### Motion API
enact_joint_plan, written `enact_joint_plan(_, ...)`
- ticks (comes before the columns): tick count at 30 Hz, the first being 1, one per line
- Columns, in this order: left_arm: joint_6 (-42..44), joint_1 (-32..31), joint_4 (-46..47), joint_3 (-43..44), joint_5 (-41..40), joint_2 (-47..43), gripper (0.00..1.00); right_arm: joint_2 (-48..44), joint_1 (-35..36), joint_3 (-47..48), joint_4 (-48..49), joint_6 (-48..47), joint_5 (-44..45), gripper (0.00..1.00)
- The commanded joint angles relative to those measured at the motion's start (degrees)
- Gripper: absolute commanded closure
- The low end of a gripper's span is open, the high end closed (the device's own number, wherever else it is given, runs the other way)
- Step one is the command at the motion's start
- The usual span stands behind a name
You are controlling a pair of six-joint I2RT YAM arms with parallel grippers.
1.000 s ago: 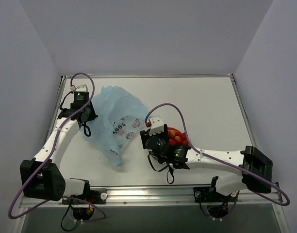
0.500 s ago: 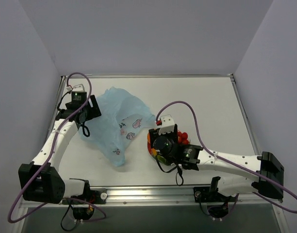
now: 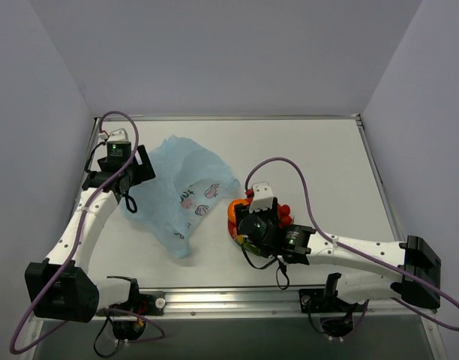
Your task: Take the fake fruits out of the plastic bag
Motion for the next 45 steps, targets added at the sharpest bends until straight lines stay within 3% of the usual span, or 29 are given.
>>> enact_joint_plan(1,0.18,0.35,-0.4,2.4,0.35,-1.73,0.17,-0.46,0.31,0.2,-1.56,1.59,0.25,0.49)
enact_joint_plan(16,0.18,0.35,0.21,2.23,2.1,-2.43,0.13,7.18,-0.66,3.54,-1.56,1.24,-0.1,0.44)
enact_joint_plan(35,-0.17,0.35,1.18,1.88,3.86,-2.78,0.12,0.16,-1.72,-0.85,-3.14,3.88,1.48,0.43)
enact_joint_plan(45,0.01,0.35,1.27,1.79,3.86,-2.69,0.09,1.21,-2.95,-1.91,-3.76,5.19,0.08,0.4)
